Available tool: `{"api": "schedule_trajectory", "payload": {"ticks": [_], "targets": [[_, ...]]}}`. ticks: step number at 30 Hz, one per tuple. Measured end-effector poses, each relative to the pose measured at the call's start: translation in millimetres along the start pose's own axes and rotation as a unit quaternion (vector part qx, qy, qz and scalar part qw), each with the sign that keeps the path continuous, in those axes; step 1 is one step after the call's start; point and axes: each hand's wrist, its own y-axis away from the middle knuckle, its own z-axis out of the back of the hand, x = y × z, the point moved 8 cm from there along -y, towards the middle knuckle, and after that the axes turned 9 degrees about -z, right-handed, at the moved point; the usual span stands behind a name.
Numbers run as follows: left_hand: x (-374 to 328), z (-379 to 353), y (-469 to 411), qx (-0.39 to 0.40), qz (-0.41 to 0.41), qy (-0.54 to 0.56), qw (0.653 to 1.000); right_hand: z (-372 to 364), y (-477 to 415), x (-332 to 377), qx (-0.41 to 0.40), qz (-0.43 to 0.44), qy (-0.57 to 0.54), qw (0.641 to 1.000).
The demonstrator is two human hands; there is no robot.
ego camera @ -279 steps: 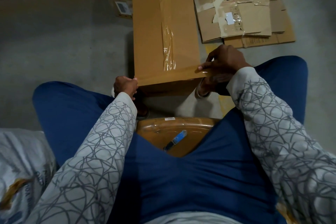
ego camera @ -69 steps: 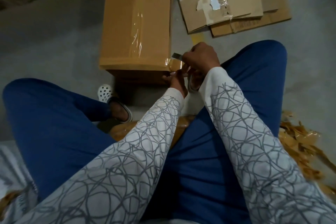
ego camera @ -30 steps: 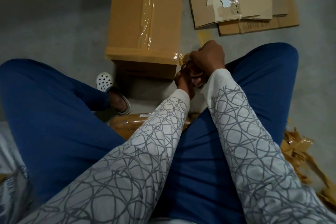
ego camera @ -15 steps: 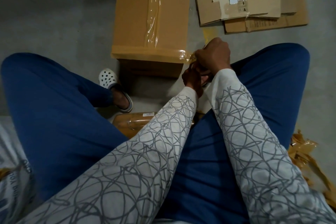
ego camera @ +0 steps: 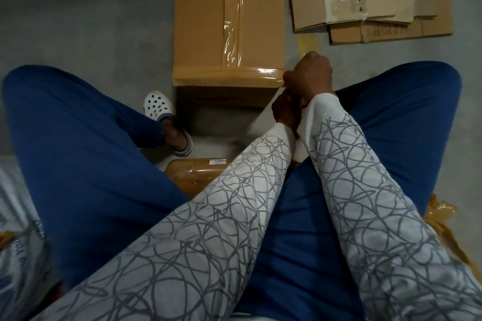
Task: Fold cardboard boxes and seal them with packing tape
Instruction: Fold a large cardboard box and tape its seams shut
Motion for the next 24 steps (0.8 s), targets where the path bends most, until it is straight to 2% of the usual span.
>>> {"api": "schedule_trajectory", "payload": {"ticks": [2, 3, 5, 6, 9, 13, 16, 18, 21, 22, 23, 24], "targets": [[-2.5, -0.6, 7.2, 0.015, 0.013, 0.001, 1.0, 9.7, -1.2, -4.9, -0.019, -0.005, -0.008, 1.0], [-0.4, -4.0, 13.1, 0.024, 0.041, 0.079, 0.996, 15.9, -2.7, -7.4, -0.032, -0.007, -0.016, 0.999], [-3.1, -7.2, 19.3, 0.043, 0.037, 0.194, 0.979, 30.5, -6.2, -16.6, -0.06, -0.019, -0.046, 0.997], [-0.3, -7.2, 17.4, 0.039, 0.034, 0.199, 0.979, 37.6, -6.5, -21.2, -0.072, -0.025, -0.065, 0.995], [42.9, -24.1, -10.3, 0.025, 0.106, 0.234, 0.966, 49.0, -7.8, -30.0, -0.09, -0.023, -0.118, 0.989], [45.0, -20.2, -6.2, 0.004, 0.083, 0.252, 0.964, 36.0, -18.1, -23.5, -0.065, 0.003, -0.105, 0.992], [19.5, -18.2, 8.8, 0.047, 0.109, 0.275, 0.954, 14.3, -30.9, -21.7, -0.026, -0.002, -0.066, 0.997], [-12.1, -12.4, 28.4, 0.088, 0.097, 0.296, 0.946, 3.3, -37.3, -23.9, -0.008, -0.006, -0.049, 0.999], [-21.5, -1.8, 32.8, 0.117, 0.079, 0.255, 0.957, 1.9, -48.1, -27.1, -0.029, -0.013, -0.061, 0.998], [-24.5, 7.3, 32.8, 0.106, 0.049, 0.183, 0.976, 4.2, -50.7, -25.9, -0.042, -0.009, -0.066, 0.997], [-27.2, 18.6, 30.3, 0.088, -0.009, 0.061, 0.994, 6.1, -53.6, -24.1, -0.054, -0.002, -0.069, 0.996], [-36.0, 34.1, 29.6, 0.036, -0.094, -0.089, 0.991, 8.0, -55.3, -22.6, -0.062, 0.003, -0.071, 0.996]]}}
